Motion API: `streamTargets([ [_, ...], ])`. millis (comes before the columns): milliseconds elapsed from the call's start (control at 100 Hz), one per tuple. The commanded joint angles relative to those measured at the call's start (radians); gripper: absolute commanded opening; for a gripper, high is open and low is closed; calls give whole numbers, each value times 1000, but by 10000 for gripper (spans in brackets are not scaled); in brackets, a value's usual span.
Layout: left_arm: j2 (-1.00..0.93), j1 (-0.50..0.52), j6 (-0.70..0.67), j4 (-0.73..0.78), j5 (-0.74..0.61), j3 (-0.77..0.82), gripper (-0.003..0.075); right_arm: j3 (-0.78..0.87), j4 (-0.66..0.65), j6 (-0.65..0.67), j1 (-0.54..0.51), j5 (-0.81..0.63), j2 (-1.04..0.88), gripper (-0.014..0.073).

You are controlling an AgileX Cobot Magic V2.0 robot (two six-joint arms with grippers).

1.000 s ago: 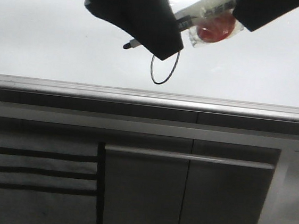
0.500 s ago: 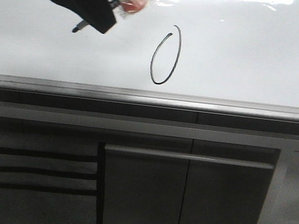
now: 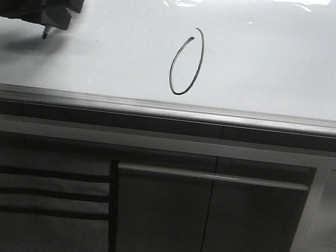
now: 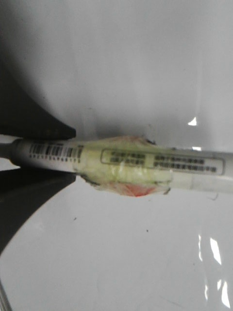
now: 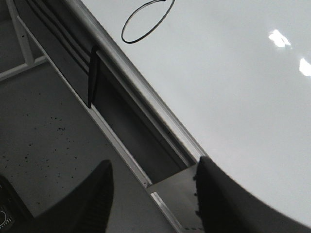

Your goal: Write number 0 on whiteboard

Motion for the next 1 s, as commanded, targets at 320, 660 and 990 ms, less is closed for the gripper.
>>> streamTargets([
  [320,-14,24,-11,-24,-44,-43,269,-23,45,4,-7,-73,-3,344],
  [660,-28,21,-11,-24,73,-73,286,-23,47,4,-7,-71,-5,344],
  [990,-268,21,-5,163,510,-151,286,-30,32,201,-7,-16,-77,333],
])
